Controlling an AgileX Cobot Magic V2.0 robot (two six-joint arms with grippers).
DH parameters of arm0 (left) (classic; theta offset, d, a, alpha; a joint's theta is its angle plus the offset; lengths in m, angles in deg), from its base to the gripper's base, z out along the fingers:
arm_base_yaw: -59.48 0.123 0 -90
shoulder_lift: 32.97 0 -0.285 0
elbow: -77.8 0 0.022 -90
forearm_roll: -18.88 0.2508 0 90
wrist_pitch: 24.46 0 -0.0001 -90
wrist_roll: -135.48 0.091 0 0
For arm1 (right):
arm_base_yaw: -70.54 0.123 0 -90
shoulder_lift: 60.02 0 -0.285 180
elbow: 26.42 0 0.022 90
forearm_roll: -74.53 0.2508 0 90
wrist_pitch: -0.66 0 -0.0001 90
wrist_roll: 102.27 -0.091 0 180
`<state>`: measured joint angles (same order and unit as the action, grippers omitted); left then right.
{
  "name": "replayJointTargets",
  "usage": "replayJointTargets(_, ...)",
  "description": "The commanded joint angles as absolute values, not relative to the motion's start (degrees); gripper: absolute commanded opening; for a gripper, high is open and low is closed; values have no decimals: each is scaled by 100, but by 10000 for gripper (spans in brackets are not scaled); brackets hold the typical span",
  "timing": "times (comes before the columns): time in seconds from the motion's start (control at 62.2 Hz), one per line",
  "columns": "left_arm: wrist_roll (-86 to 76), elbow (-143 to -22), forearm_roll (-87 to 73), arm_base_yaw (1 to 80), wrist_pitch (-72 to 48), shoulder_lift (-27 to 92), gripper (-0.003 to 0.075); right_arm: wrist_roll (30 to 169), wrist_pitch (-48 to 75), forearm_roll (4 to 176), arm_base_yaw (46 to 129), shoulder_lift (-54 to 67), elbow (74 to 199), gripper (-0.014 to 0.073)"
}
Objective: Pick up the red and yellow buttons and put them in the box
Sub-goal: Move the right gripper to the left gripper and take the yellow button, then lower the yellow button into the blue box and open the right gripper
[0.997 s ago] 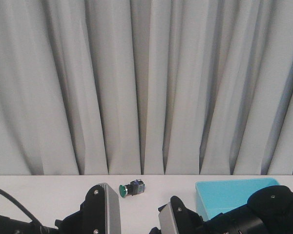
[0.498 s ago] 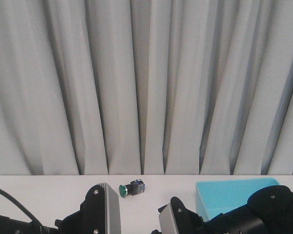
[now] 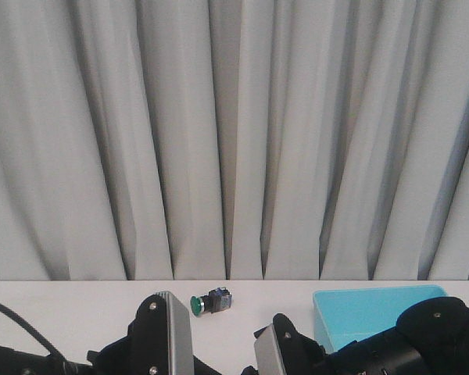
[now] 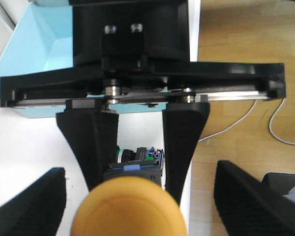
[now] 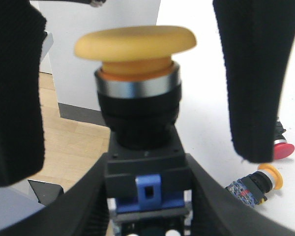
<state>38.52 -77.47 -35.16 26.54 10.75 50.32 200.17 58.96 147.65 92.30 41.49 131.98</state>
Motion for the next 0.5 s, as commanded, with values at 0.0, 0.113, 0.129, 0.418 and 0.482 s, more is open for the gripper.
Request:
replayJointTargets(0.0,3789,-7931,-3719,2654,810,4712,610,20118,5897,15032,9192,3786,13373,189)
replayJointTargets(0.113,3630,-7931,-3495,2654,534,4510,608,19984,5444,14708,9187,3498,13373,189)
replayJointTargets(0.129,3594,-7931,-3462,2654,505,4485,607,19958,5404,14680,9179,3451,13373,189)
replayJointTargets(0.418,2557,-7931,-2520,2654,143,4289,596,17478,3315,12984,9181,2500,13373,189)
replayJointTargets(0.482,2272,-7931,-2269,2654,52,4308,592,16484,2881,12453,9181,2364,13373,189)
